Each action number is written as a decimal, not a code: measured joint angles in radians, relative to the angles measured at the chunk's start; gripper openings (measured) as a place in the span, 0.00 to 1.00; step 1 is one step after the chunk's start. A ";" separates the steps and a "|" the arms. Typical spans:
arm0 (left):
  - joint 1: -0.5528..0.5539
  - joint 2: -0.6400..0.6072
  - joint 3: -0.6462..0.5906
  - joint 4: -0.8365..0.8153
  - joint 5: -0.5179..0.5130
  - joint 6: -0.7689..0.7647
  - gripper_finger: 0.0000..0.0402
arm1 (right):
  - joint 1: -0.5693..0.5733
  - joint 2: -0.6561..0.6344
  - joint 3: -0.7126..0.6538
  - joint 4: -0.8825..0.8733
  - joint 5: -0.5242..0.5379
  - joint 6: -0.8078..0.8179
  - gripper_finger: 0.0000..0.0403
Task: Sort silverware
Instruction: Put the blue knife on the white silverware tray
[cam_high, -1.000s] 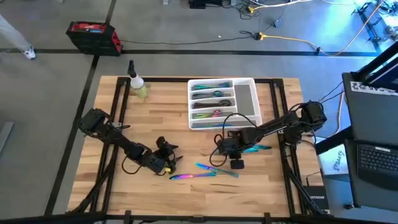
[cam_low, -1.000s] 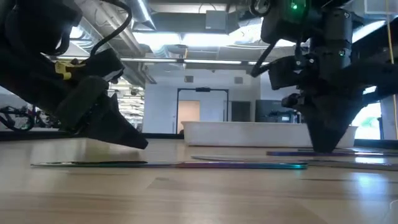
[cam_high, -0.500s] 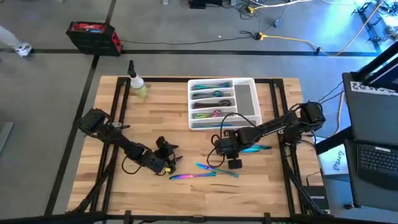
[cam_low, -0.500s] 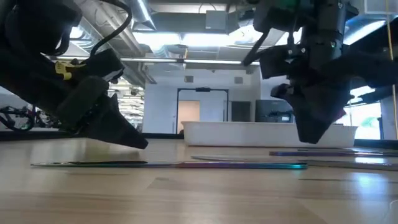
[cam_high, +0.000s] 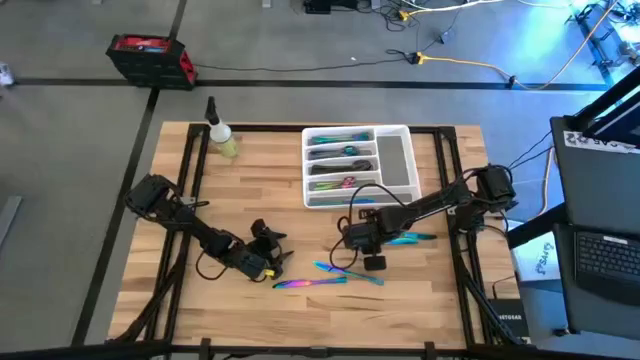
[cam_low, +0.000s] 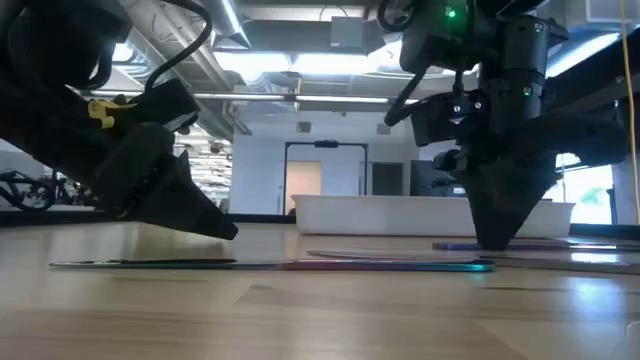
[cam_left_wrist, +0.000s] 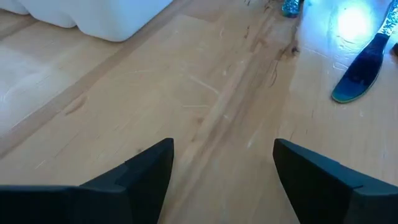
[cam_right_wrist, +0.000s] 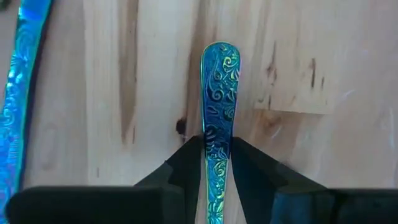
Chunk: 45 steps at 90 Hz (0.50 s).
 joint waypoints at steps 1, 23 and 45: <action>0.000 0.000 0.000 0.000 0.000 0.001 0.65 | 0.000 0.000 0.000 0.000 -0.002 0.000 0.18; 0.000 0.000 0.000 0.000 0.000 0.015 0.65 | 0.000 0.000 0.000 0.006 -0.005 0.015 0.18; 0.000 0.000 0.000 -0.001 0.000 0.019 0.65 | 0.000 -0.005 -0.031 0.035 0.000 0.016 0.18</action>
